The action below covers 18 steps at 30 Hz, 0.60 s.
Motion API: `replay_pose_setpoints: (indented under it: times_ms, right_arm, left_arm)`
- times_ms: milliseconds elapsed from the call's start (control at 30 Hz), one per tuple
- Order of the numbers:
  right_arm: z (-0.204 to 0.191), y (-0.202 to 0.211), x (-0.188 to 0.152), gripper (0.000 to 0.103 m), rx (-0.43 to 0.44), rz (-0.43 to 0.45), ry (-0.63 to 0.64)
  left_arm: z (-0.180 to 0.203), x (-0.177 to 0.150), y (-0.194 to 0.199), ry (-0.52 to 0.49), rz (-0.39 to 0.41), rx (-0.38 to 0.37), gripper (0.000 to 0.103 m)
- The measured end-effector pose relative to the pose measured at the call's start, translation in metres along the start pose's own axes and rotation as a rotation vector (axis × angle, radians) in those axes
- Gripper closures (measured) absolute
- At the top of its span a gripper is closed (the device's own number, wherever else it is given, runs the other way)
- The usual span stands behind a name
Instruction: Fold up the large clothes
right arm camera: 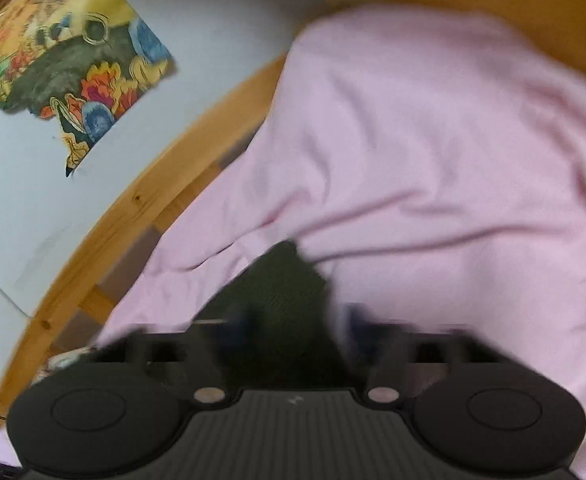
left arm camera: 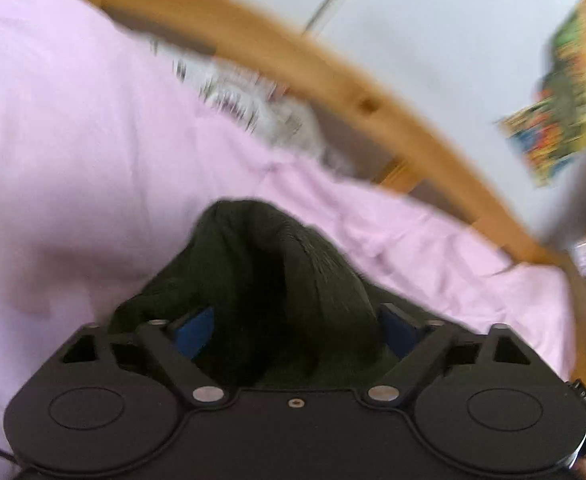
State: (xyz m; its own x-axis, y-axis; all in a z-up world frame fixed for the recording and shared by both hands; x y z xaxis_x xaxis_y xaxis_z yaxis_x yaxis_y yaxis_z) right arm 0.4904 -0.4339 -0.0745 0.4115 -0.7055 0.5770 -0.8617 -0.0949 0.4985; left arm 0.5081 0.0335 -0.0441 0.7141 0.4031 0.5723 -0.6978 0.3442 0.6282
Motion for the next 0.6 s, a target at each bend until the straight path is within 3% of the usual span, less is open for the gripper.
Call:
replay_pose_setpoints:
  times_ms: [33,67,167,267,367,467,533,600]
  right_arm:
    - [-0.005,0.007,0.001,0.095,0.015,0.027,0.017]
    - [-0.014,0.020,0.002,0.096,0.040,0.072,0.062]
    - [-0.028,0.057,-0.006,0.097,0.062,0.178,0.175]
    - [-0.013,0.054,-0.024,0.098,-0.027,0.180,0.262]
    - [0.013,0.018,-0.038,0.101,-0.135,0.108,0.290]
    - [0.032,0.006,-0.029,0.103,-0.269,0.137,0.319]
    - [0.040,0.009,-0.018,0.103,-0.218,0.131,0.228]
    - [0.032,0.023,-0.014,0.103,-0.188,0.157,0.248]
  left_arm:
    - [0.003,0.002,-0.008,-0.004,-0.041,-0.030,0.060]
    - [0.006,0.004,-0.014,-0.027,-0.081,-0.049,0.088]
    - [0.015,0.021,-0.004,-0.165,0.003,-0.004,0.090]
    - [0.009,0.038,0.014,-0.258,0.126,0.035,0.091]
    - [-0.019,0.041,-0.004,-0.249,0.111,0.091,0.091]
    - [-0.044,0.038,-0.026,-0.208,0.113,0.073,0.091]
    - [-0.045,0.040,-0.031,-0.198,0.128,0.069,0.091]
    - [-0.043,0.039,-0.029,-0.233,0.120,0.070,0.089]
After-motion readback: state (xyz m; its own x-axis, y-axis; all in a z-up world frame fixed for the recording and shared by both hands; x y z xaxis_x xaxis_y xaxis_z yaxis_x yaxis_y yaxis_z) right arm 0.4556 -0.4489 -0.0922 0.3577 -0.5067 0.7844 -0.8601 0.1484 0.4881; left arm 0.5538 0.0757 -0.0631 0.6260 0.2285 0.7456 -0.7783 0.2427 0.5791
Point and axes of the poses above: each gripper's, at about its wrist camera, not at the fingertips, and y roughly against the way its jaws point, z to its right, x to its top, the point moved 9 cm from there along -y, roughly the way its jaws point
